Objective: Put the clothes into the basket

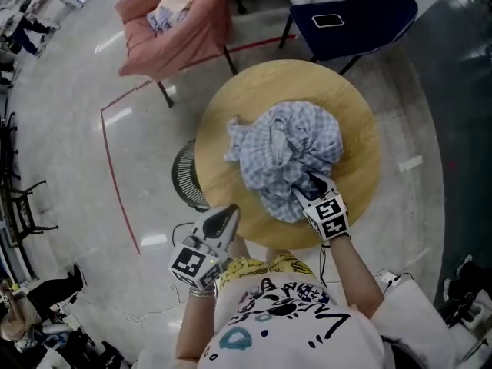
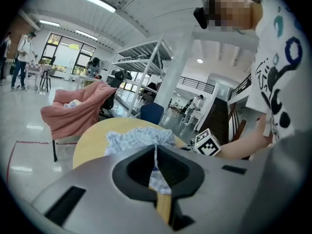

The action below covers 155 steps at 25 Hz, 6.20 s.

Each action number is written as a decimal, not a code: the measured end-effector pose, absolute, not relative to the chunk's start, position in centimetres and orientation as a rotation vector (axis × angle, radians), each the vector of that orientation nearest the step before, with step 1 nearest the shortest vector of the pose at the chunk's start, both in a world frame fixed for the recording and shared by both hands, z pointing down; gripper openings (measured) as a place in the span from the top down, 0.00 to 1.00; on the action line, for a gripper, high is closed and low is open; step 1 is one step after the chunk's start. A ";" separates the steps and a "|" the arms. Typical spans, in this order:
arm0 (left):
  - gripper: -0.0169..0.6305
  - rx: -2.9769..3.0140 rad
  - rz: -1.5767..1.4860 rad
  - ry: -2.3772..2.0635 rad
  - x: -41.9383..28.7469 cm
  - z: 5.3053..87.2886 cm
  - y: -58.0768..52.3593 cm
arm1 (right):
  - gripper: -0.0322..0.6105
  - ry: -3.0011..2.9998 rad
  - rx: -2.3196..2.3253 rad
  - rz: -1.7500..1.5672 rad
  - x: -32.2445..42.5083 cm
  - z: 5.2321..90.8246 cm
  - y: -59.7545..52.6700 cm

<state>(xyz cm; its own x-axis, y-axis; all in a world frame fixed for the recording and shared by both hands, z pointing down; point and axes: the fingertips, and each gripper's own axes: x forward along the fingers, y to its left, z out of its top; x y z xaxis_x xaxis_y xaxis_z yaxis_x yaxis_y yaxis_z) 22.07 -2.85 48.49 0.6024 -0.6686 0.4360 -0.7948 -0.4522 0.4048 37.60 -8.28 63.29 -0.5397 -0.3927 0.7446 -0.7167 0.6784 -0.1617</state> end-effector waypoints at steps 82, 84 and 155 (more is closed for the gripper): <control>0.95 2.080 0.047 -1.944 -14.6 38.3 26.1 | 0.86 -2.935 0.394 0.143 1.4 36.4 14.3; 0.95 2.048 0.023 -1.962 -15.2 38.5 26.4 | 0.86 -2.947 0.328 0.138 0.2 36.2 14.8; 0.95 2.484 0.152 -1.376 -29.7 40.1 -3.5 | 0.86 -2.591 1.070 0.302 -7.8 41.3 -4.0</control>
<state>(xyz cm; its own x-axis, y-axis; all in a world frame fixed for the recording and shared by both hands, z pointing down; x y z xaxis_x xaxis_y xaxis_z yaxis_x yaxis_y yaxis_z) -29.68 -3.46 40.10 0.5365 -0.8110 0.2332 -0.8424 -0.4981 0.2058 -7.83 -3.97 41.27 -0.6681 -0.6456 0.3699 -0.7133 0.6972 -0.0714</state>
